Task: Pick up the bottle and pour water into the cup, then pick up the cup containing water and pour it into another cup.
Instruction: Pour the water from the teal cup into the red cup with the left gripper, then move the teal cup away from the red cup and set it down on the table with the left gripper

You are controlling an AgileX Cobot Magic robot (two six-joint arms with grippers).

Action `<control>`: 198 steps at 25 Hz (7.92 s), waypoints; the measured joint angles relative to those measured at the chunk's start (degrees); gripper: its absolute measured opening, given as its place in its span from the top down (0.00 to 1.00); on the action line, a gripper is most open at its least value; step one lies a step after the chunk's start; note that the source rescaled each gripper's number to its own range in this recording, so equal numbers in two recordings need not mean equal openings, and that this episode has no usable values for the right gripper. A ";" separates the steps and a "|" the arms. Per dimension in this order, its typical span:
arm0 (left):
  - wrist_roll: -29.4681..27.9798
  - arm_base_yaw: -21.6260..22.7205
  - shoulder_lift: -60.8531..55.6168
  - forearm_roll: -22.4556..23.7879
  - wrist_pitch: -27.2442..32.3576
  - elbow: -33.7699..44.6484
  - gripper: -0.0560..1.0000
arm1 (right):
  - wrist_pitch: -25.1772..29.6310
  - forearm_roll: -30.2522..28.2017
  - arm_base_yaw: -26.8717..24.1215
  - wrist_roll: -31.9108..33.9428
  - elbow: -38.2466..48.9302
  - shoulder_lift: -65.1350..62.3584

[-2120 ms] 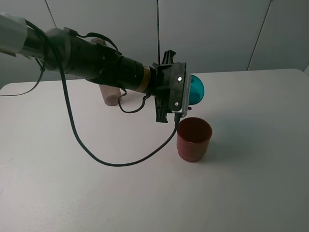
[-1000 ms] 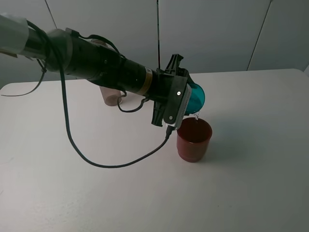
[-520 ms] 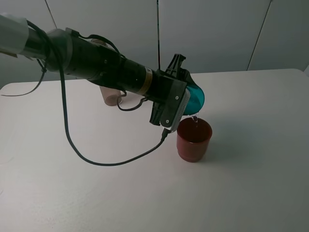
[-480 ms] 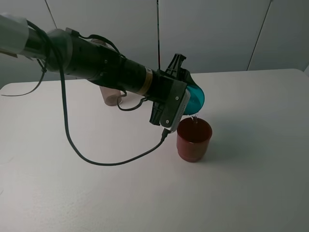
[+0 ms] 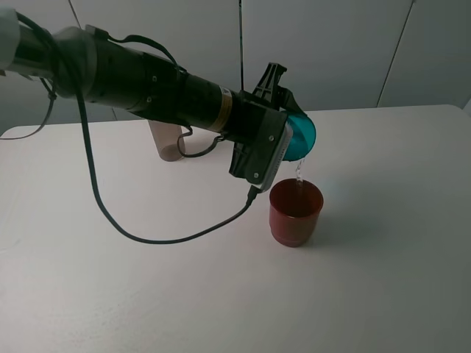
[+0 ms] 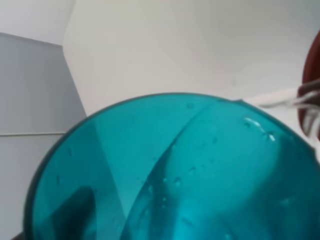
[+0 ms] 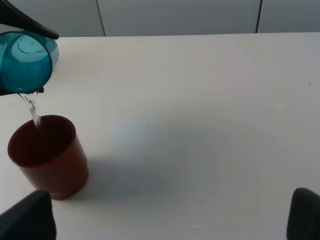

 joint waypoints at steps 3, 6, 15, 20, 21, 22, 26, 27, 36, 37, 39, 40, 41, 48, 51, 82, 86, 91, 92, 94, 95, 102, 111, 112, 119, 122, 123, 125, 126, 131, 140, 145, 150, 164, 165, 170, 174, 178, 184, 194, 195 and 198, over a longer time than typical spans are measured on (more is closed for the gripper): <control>1.32 0.00 -0.40 -0.13 0.35 0.00 0.87 | 0.00 0.00 0.00 0.00 0.00 0.00; 2.20 0.00 -0.77 -0.22 0.47 0.00 0.87 | 0.00 0.00 0.00 0.00 0.00 0.00; 5.87 0.00 -0.77 -0.36 0.67 0.00 0.87 | 0.00 0.00 0.00 0.00 0.00 0.00; 8.04 0.00 -0.77 -0.84 0.67 0.00 0.87 | 0.00 0.00 0.00 0.00 0.00 0.00; 8.54 0.00 -0.77 -1.11 0.67 0.00 0.87 | 0.00 0.00 0.00 0.00 0.00 0.00; 8.96 0.00 -0.77 -1.50 0.67 0.00 0.87 | 0.00 0.00 0.00 0.00 0.00 0.00; 11.15 -0.13 -0.77 -2.71 1.16 0.00 0.87 | 0.00 0.00 0.00 0.00 0.00 0.00; 11.76 -0.25 -0.77 -3.15 1.43 0.00 0.87 | 0.00 0.00 0.00 0.00 0.00 0.00; 15.18 -0.49 -0.77 -4.90 2.25 0.00 0.87 | 0.00 0.00 0.00 0.00 0.00 0.00; 15.42 -0.59 -0.77 -5.00 2.25 0.00 0.87 | 0.00 0.00 0.00 0.00 0.00 0.00; 16.06 -0.59 -0.77 -5.25 2.25 0.00 0.87 | 0.00 0.00 0.00 0.00 0.00 0.00; 16.27 -0.70 -0.77 -5.38 2.25 0.00 0.87 | 0.00 0.00 0.00 0.00 0.00 0.00; 16.40 -0.82 -0.77 -5.38 2.25 0.00 0.87 | 0.00 0.00 0.00 0.00 0.00 0.00; 18.11 -1.41 -0.77 -5.38 1.86 0.00 0.87 | 0.00 0.00 0.00 0.00 0.00 0.00; 18.64 -1.41 -0.77 -5.38 1.78 0.00 0.87 | 0.00 0.00 0.00 0.00 0.00 0.00; 27.09 -2.63 -0.77 -5.62 0.79 0.00 0.87 | 0.00 0.00 0.00 0.00 0.00 0.00; 29.12 -2.63 -0.77 -6.45 0.79 0.00 0.87 | 0.00 0.00 0.00 0.00 0.00 0.00; 32.04 -2.66 -0.77 -7.13 0.79 0.00 0.87 | 0.00 0.00 0.00 0.00 0.00 0.00; 32.49 -2.66 -0.77 -7.28 0.79 0.00 0.87 | 0.00 0.00 0.00 0.00 0.00 0.00; 33.38 -2.66 -0.77 -7.44 0.79 0.00 0.87 | 0.00 0.00 0.00 0.00 0.00 0.00; 34.06 -2.66 -0.77 -7.59 0.79 0.00 0.87 | 0.00 0.00 0.00 0.00 0.00 0.00; 39.08 -2.75 -0.77 -8.36 0.79 0.00 0.87 | 0.00 0.00 0.00 0.00 0.00 0.00; 44.21 -2.75 -0.77 -8.95 -0.23 0.00 0.87 | 0.00 0.00 0.00 0.00 0.00 0.00; 44.52 -2.75 -0.77 -9.21 -0.52 0.00 0.87 | 0.00 0.00 0.00 0.00 0.00 0.00; 46.50 -2.75 -0.77 -9.34 -2.42 0.00 0.87 | 0.00 0.00 0.00 0.00 0.00 0.00; 47.72 -2.75 -0.77 -9.34 -3.12 0.00 0.87 | 0.00 0.00 0.00 0.00 0.00 0.00; 47.95 -2.75 -0.77 -9.34 -3.37 0.00 0.87 | 0.00 0.00 0.00 0.00 0.00 0.00; 48.36 -2.75 -0.77 -9.34 -4.11 0.00 0.87 | 0.00 0.00 0.00 0.00 0.00 0.00; 48.48 -2.75 -0.77 -9.34 -4.34 0.00 0.87 | 0.00 0.00 0.00 0.00 0.00 0.00; 49.45 -2.75 -0.77 -9.34 -4.70 0.00 0.87 | 0.00 0.00 0.00 0.00 0.00 0.00; 31.68 -2.75 -0.77 -9.34 -4.89 0.00 0.87 | 0.00 0.00 0.00 0.00 0.00 0.00; 12.49 -2.52 -0.77 -9.34 -4.74 0.00 0.87 | 0.00 0.00 0.00 0.00 0.00 0.00; -4.32 0.38 -0.77 -9.22 -4.47 0.00 0.87 | 0.00 0.00 0.00 0.00 0.00 0.00; -35.47 9.88 1.91 -13.15 -10.37 -0.16 0.87 | 0.00 0.00 0.00 0.00 0.00 0.00; -35.47 10.14 2.62 -13.85 -11.08 -0.16 0.87 | 0.00 0.00 0.00 0.00 0.00 0.00; -34.78 11.64 7.12 -19.19 -16.24 -0.26 0.87 | 0.00 0.00 0.00 0.00 0.00 0.00; -31.81 12.30 11.30 -23.87 -17.81 -0.26 0.87 | 0.00 0.00 0.00 0.00 0.00 0.00; -27.58 12.73 14.78 -27.51 -20.40 -0.26 0.87 | 0.00 0.00 0.00 0.22 0.00 0.00; -25.27 12.73 18.91 -33.12 -26.42 -1.36 0.87 | 0.00 0.00 0.00 0.33 0.00 0.00; -22.57 12.73 21.77 -37.51 -27.14 -3.05 0.87 | 0.00 -0.10 0.00 0.33 0.00 0.00; -22.48 12.73 22.18 -37.76 -27.23 -3.05 0.87 | 0.00 -0.10 0.00 0.33 0.00 0.00; -22.36 12.73 22.84 -37.98 -27.23 -3.05 0.87 | 0.00 -0.10 0.00 0.33 0.00 0.00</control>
